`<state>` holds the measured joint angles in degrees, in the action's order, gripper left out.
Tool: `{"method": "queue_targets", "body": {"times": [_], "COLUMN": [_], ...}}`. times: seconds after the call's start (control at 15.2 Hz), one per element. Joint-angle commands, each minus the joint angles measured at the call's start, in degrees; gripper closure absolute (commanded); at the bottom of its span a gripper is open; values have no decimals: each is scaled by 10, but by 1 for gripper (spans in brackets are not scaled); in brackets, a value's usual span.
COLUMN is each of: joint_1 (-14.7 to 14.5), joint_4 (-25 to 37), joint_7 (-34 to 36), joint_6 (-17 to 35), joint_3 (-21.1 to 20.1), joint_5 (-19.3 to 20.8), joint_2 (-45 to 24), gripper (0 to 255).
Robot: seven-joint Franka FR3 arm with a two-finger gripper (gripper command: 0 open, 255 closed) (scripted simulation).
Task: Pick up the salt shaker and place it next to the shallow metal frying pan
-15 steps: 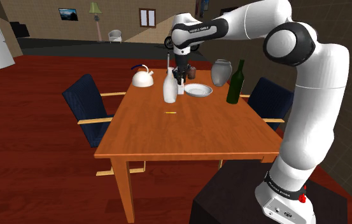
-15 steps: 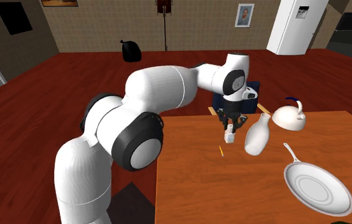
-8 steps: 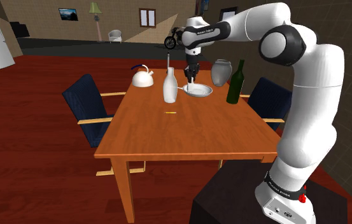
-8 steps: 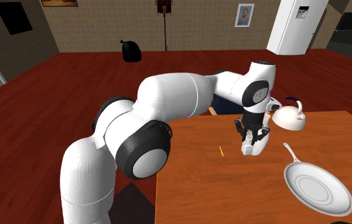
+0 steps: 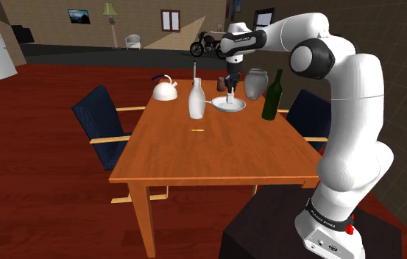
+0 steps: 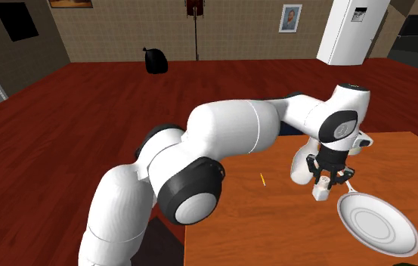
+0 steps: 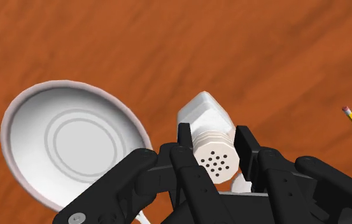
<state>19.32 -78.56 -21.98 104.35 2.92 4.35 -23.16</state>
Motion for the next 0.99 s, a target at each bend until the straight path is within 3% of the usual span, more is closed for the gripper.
{"method": "queue_targets", "body": {"times": [0.0, 0.33, 0.53, 0.92], "joint_1": [18, 62, 94, 93], "joint_4": [31, 139, 254, 188], "joint_7": [-26, -80, -114, -111], "joint_6": [-6, -35, -74, -20], "joint_3": [6, 17, 21, 21], "joint_5": [-5, -19, -28, -27], "joint_2": [-23, -98, -171, -160], "gripper": [255, 255, 255, 255]}}
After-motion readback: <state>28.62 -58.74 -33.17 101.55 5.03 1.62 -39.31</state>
